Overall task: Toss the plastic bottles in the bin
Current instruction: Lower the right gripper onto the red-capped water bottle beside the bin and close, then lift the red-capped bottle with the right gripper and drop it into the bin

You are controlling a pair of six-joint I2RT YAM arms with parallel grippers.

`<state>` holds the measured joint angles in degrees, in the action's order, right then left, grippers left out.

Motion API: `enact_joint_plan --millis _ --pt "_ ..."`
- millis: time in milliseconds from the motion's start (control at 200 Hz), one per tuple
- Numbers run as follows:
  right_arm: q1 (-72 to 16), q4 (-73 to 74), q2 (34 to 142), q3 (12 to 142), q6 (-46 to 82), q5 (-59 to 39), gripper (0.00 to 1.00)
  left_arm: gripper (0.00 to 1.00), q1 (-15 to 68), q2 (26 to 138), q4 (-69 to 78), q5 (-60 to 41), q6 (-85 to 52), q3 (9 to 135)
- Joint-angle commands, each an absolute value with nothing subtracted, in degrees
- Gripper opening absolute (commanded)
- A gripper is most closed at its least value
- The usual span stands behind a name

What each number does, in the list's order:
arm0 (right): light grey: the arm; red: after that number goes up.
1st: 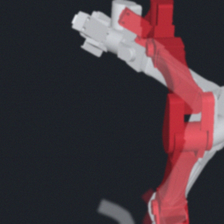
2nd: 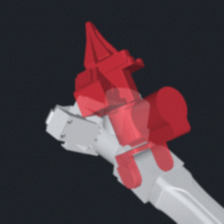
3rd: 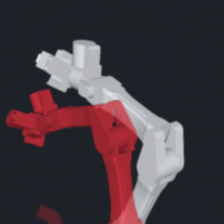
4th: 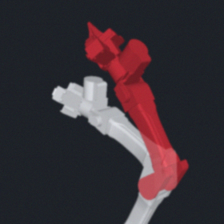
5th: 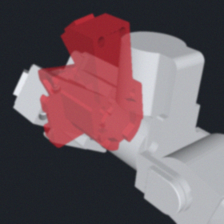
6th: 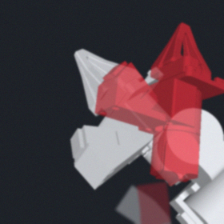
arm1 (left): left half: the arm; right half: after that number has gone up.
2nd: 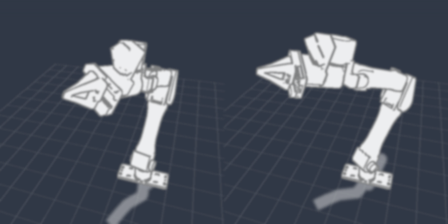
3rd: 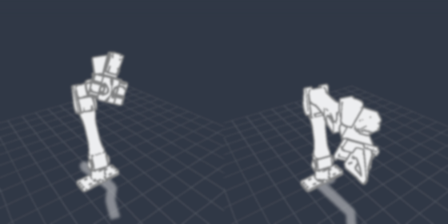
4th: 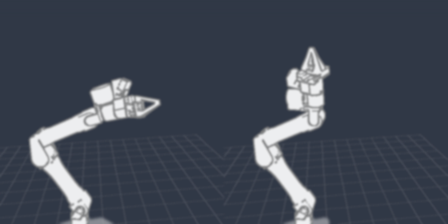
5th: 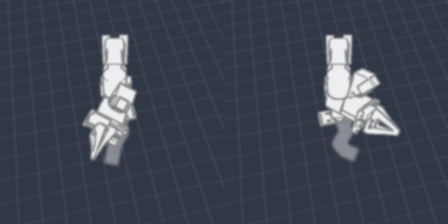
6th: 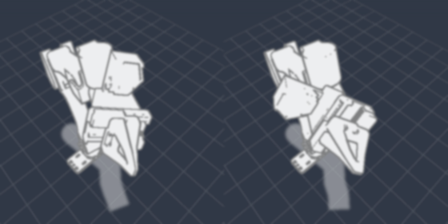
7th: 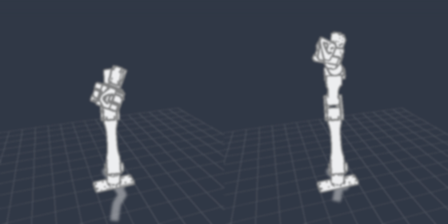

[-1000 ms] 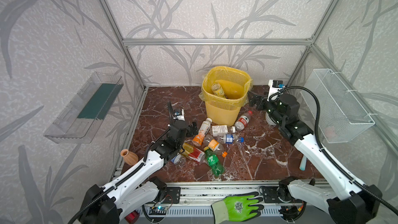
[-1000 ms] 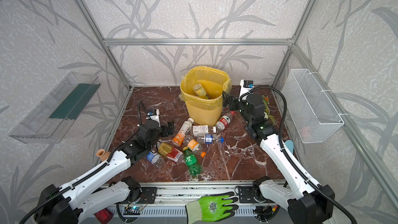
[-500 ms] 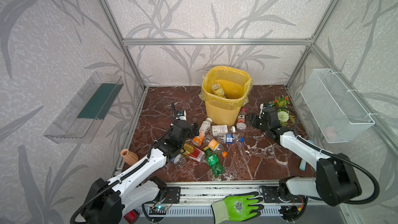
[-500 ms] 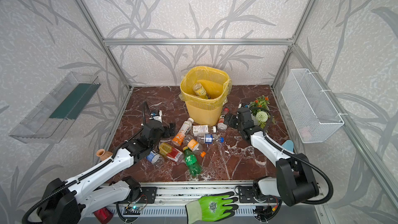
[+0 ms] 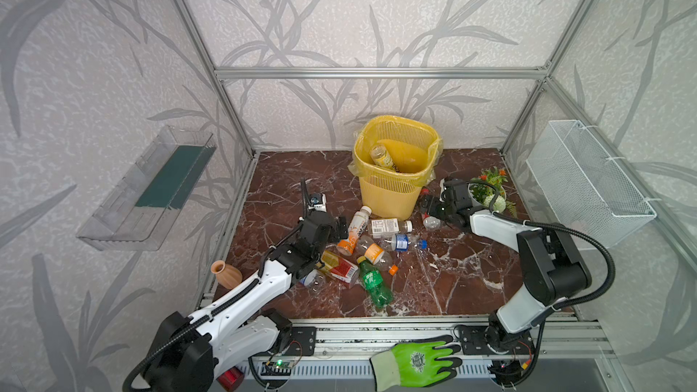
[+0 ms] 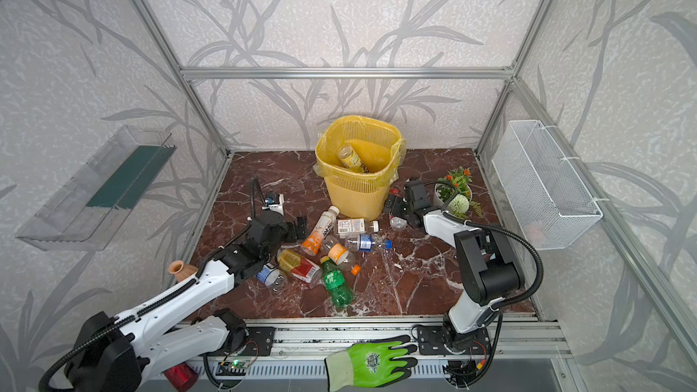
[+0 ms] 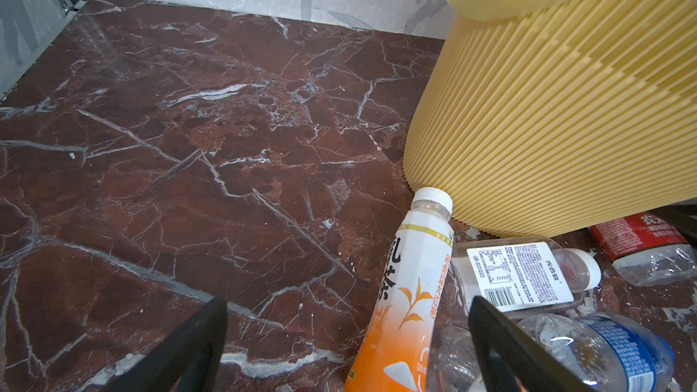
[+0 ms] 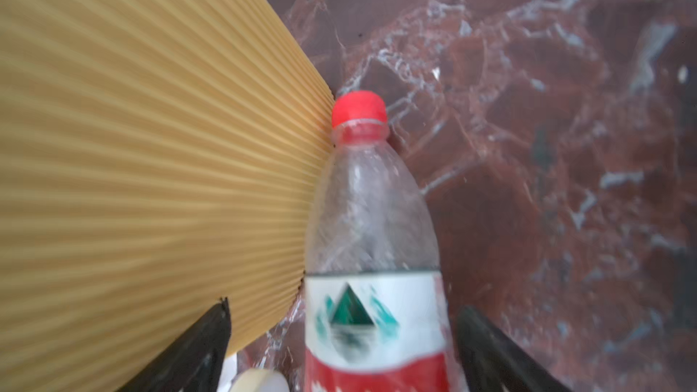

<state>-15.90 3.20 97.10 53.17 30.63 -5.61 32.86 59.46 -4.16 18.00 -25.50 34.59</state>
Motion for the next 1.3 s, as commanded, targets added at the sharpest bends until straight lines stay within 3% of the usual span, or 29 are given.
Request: enact_joint_plan --millis 0,270,690,940,1155,1294 --pt "-15.91 -1.39 100.46 56.54 25.58 -5.63 0.89 0.99 32.70 58.45 -4.87 19.68 -25.23 34.10" --pt "-15.90 -5.66 103.23 58.07 23.64 -7.47 0.72 0.99 32.67 57.72 -5.23 20.30 -25.29 34.08" --pt "-15.91 -4.78 98.17 54.56 23.67 -7.31 0.58 0.99 32.62 57.83 -5.42 20.73 -26.10 33.84" --pt "-15.86 4.52 79.62 45.51 23.93 -6.41 0.55 0.99 32.39 58.01 -5.61 22.53 -28.89 33.66" --pt "-16.08 14.75 51.40 35.19 22.89 -0.55 0.55 0.99 31.24 57.14 -4.60 21.90 -30.03 33.44" --pt "-16.17 18.12 36.18 35.31 19.90 2.11 0.55 0.99 30.03 56.59 -4.76 21.29 -30.01 33.68"
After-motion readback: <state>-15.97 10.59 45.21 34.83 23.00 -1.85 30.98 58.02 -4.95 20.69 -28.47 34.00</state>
